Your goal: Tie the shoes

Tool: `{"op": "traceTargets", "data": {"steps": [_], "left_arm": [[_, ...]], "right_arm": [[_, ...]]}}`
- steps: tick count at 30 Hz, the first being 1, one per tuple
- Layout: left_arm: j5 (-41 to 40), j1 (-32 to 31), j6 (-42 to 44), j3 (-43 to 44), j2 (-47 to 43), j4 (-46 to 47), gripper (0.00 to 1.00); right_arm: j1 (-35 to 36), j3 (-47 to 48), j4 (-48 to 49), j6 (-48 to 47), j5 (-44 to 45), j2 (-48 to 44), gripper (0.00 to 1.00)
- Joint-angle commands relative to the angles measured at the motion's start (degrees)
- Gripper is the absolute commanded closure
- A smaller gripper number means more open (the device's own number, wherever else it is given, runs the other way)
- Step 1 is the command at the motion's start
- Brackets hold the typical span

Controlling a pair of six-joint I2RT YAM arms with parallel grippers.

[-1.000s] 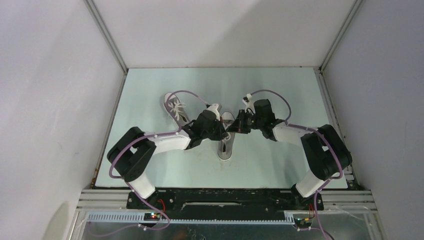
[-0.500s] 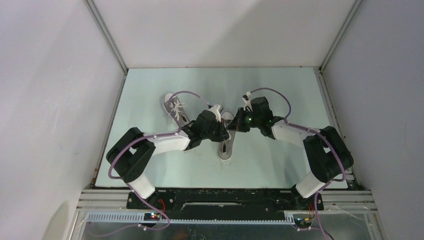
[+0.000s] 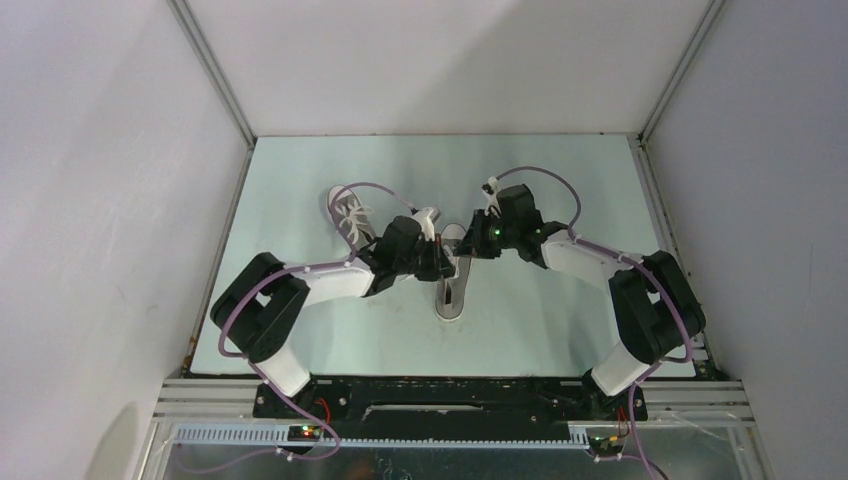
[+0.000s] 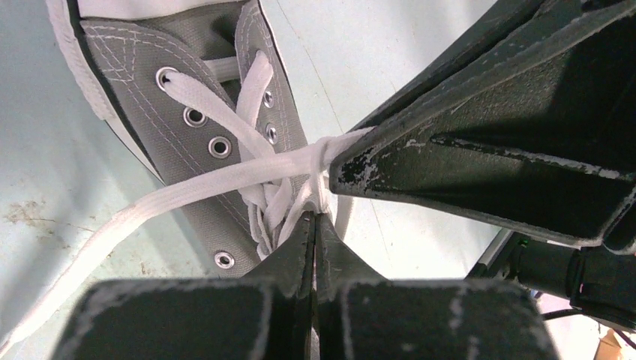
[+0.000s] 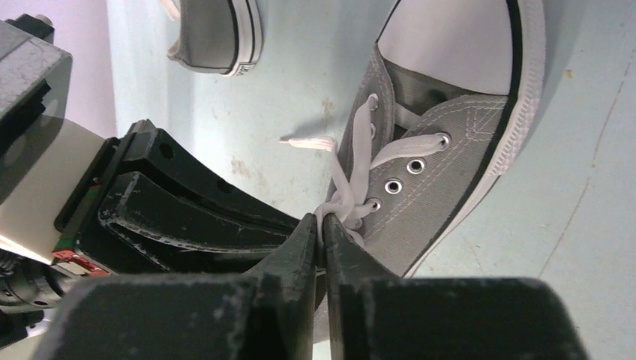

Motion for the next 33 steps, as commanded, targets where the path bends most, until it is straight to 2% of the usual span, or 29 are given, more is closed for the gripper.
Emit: {"op": "traceTargets", "data": {"steps": [1, 10, 13, 16, 20, 26, 33], "left_arm": [[3.13, 0.55, 0.63, -0.17, 0.61, 1.53, 1.0], [3.19, 0.58, 0.72, -0.05, 1.32, 2.1, 1.0], [3.02, 0.54, 0.72, -0.06, 1.28, 2.14, 1.0], [2.85, 0.6, 0.8, -0.05, 1.37, 2.06, 1.0], [2.6, 0.62, 1.18, 0.1, 1.46, 1.48, 1.0], [2.35, 0.6, 2.2, 0.98, 1.83, -0.66, 1.0], [2.54, 0.52, 2.18, 0.61, 1.78, -0.53, 1.0]], "right_arm": [[0.19, 3.2, -2.06, -2.63, 2.19, 0.29, 0.86], [0.33, 3.37, -4.61, -3.95, 3.38, -1.15, 0.81], [0.4, 3.4, -5.08, -4.25, 3.31, -1.62, 0.9], [0.68, 4.0, -6.2, -4.61, 3.73, -2.25, 0.89], [1.43, 6.06, -8.42, -5.25, 4.64, -1.95, 0.98], [3.17, 10.54, -11.28, -6.17, 6.07, -0.1, 0.94], [4.13, 12.99, -11.51, -6.12, 6.21, 2.58, 0.98]]}}
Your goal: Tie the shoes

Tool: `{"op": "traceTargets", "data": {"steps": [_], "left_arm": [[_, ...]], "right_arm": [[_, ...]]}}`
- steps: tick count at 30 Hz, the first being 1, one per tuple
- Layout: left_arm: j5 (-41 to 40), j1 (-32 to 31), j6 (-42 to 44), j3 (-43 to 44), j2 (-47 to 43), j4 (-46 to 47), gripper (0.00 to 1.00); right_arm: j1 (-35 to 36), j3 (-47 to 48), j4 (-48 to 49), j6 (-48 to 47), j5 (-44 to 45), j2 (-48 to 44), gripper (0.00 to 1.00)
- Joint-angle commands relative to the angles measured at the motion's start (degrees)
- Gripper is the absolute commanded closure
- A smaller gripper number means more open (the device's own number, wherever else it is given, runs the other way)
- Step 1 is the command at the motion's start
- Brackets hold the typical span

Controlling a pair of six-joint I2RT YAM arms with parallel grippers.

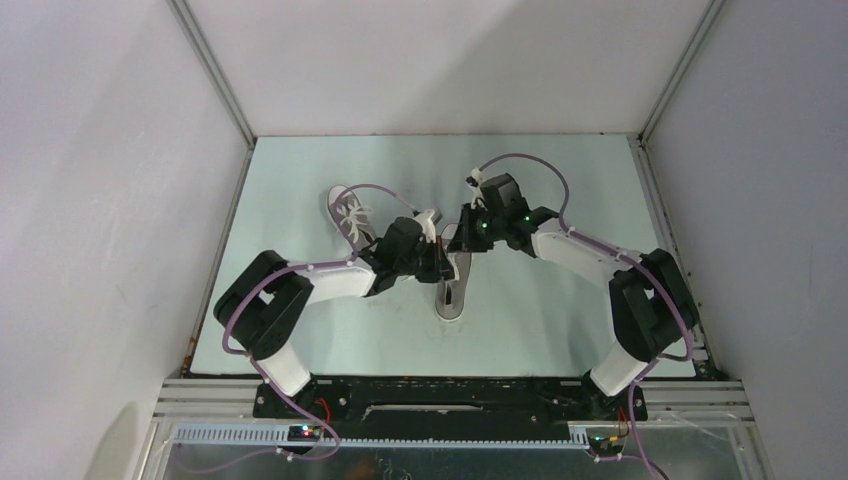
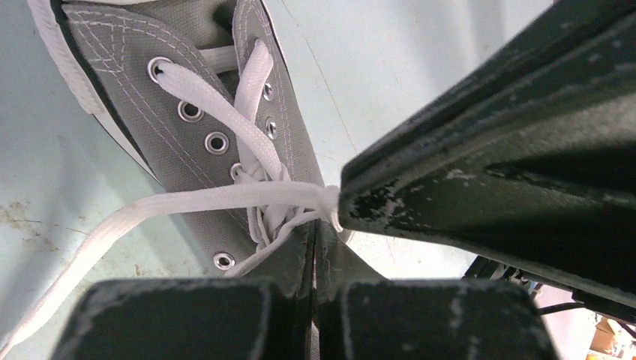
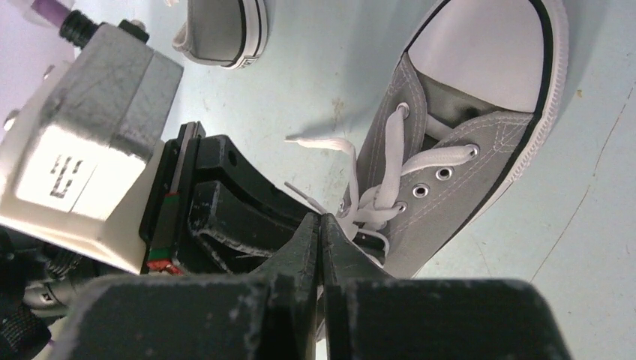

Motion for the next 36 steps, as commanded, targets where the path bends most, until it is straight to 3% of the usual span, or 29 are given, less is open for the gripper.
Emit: {"op": "traceTargets", "data": {"steps": [1, 5, 10, 20, 23, 27, 36], "left_arm": [[0.71, 0.21, 1.98, 0.52, 0.53, -0.85, 1.0], [0.83, 0.21, 1.99, 0.45, 0.42, -0.81, 1.0], [0.92, 0.2, 2.14, 0.47, -0.07, -1.35, 1.0], [0.8, 0.2, 2.25, 0.04, -0.67, -1.62, 1.0], [1.23, 0.17, 2.09, 0.17, -0.43, -1.33, 1.0], [2.19, 0.16, 1.73, 0.12, -0.21, -0.63, 1.0], [3.22, 0.42, 1.5, -0.14, -0.23, -0.29, 1.0]], "right_arm": [[0.32, 3.63, 0.97, -0.76, 1.14, 1.94, 0.97], [0.78, 5.13, 0.34, -1.0, 1.6, 3.33, 0.92], [0.79, 6.7, -0.02, -1.58, 2.53, 4.52, 0.97], [0.79, 9.89, 0.2, -1.72, 1.84, 8.12, 0.96], [0.85, 10.05, 0.95, -1.68, 0.85, 8.8, 0.87], [0.25, 10.08, 2.48, -1.58, -0.5, 8.95, 1.0], [-0.85, 12.51, 3.36, -1.31, -2.83, 11.45, 1.0]]}}
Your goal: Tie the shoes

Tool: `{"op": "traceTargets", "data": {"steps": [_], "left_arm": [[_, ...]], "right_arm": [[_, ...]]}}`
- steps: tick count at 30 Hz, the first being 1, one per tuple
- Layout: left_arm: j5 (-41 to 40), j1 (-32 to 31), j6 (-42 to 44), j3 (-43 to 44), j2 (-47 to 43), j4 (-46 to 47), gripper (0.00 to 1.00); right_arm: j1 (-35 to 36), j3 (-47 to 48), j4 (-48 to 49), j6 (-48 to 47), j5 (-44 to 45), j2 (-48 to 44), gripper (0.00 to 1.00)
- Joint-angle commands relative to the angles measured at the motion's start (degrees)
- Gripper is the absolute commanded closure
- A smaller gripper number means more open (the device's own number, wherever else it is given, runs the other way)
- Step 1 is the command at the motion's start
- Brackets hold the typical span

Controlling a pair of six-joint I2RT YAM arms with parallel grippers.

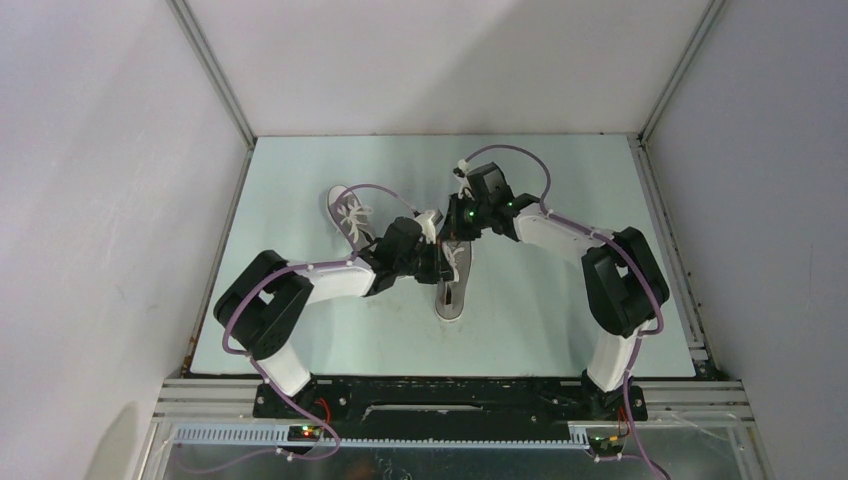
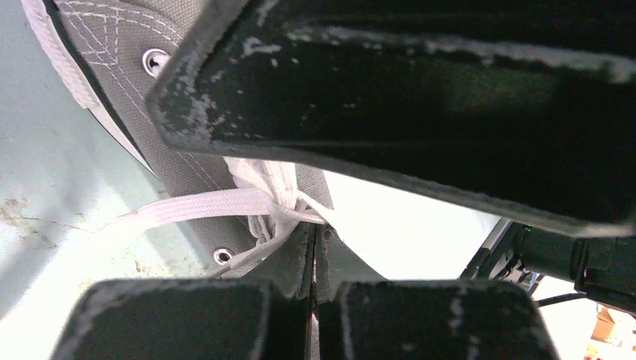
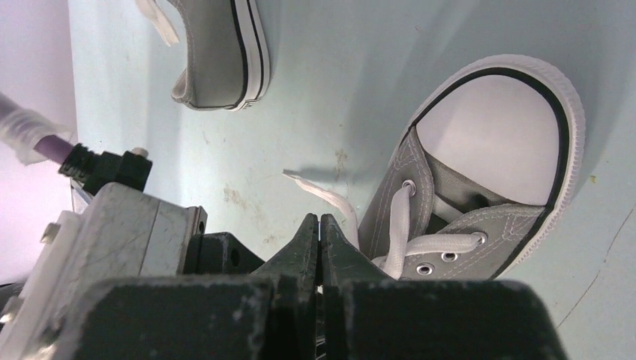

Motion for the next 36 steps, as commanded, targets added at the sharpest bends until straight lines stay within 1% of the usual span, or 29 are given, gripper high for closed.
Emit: {"op": "traceTargets", "data": {"steps": [1, 2, 5, 6, 14, 16, 19, 24, 29, 33, 36], "left_arm": [[2.21, 0.37, 0.57, -0.14, -0.27, 0.5, 1.0], [2.49, 0.44, 0.42, -0.14, -0.23, 0.47, 1.0], [3.35, 1.08, -0.83, -0.43, -0.09, 1.39, 1.0], [3.43, 1.3, -1.16, -0.67, -0.18, 1.8, 1.0], [6.37, 2.94, -3.23, -1.44, 0.52, 3.67, 1.0], [6.6, 3.15, -3.21, -1.44, 0.65, 3.51, 1.0], [6.65, 3.25, -3.1, -1.45, 0.7, 3.4, 1.0], [6.54, 3.24, -3.1, -1.33, 0.93, 3.41, 1.0], [6.54, 3.27, -3.1, -1.2, 0.7, 3.13, 1.0], [6.46, 3.32, -3.18, -1.09, 0.71, 3.14, 1.0], [6.65, 3.27, -3.34, -0.95, 0.79, 3.16, 1.0]], "right_arm": [[-0.73, 3.2, 3.38, -0.1, -2.2, 1.26, 1.0], [-0.99, 3.22, 3.51, -0.04, -2.76, 1.31, 0.97], [-1.62, 3.15, 2.18, -0.78, -2.74, 0.42, 0.76], [-1.82, 3.05, 1.32, -1.25, -2.3, -0.14, 0.73], [-4.39, 1.31, -1.19, -3.89, -2.19, -5.52, 0.61], [-5.08, 0.29, -1.36, -4.22, -2.54, -6.85, 0.59], [-5.95, -3.21, -0.43, -4.45, -3.01, -10.06, 0.6], [-7.52, -13.26, 3.68, -4.99, -2.98, -16.9, 0.63], [-7.93, -25.54, 11.41, -6.89, -3.69, -23.23, 0.63], [-7.84, -32.16, 19.46, -7.59, -5.3, -23.54, 0.61], [-6.76, -33.72, 22.9, -7.67, -6.49, -20.82, 0.61]]}}
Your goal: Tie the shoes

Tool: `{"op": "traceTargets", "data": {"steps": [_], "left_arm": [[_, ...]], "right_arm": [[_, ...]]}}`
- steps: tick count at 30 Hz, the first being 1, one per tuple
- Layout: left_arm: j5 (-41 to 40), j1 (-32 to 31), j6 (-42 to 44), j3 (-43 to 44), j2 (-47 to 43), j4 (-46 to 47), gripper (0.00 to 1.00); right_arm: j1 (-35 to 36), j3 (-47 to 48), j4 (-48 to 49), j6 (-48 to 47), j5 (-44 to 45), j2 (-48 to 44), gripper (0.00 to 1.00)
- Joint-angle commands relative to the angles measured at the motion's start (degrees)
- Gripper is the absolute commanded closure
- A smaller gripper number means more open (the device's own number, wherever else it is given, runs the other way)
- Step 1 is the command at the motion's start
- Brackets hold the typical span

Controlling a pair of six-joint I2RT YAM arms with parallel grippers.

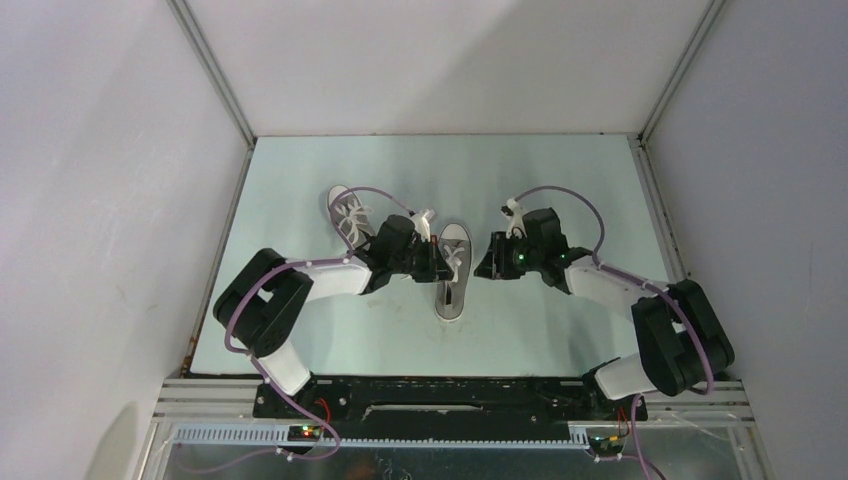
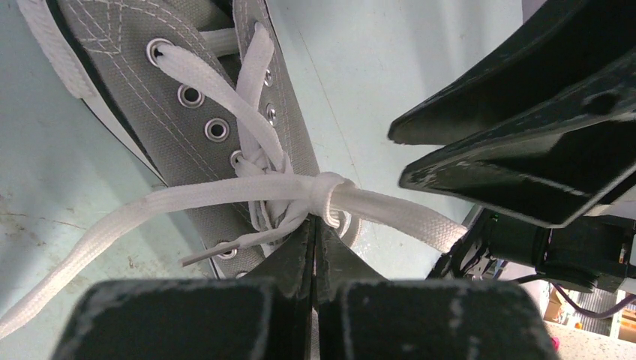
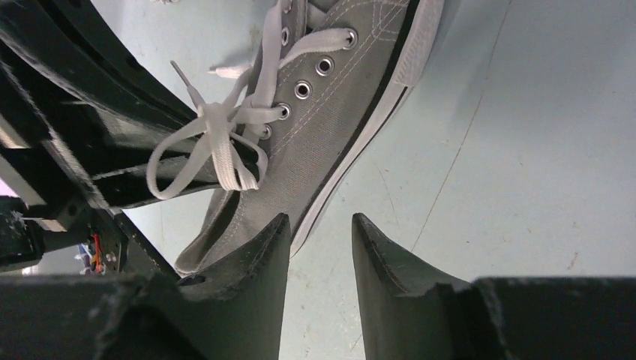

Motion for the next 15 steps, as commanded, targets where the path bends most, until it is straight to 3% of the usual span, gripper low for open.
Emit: {"op": "traceTargets", "data": {"steps": [1, 15], "left_arm": [[0.88, 0.31, -0.52, 0.22, 0.44, 1.07, 1.0], [1.04, 0.32, -0.38, 0.51, -0.01, 0.37, 1.0]], "right_arm": [[1.61, -1.3, 10.86, -1.6, -2.23, 2.32, 0.61], [4.9, -1.42, 18.72, -0.09, -3.81, 7.68, 0.63]]}}
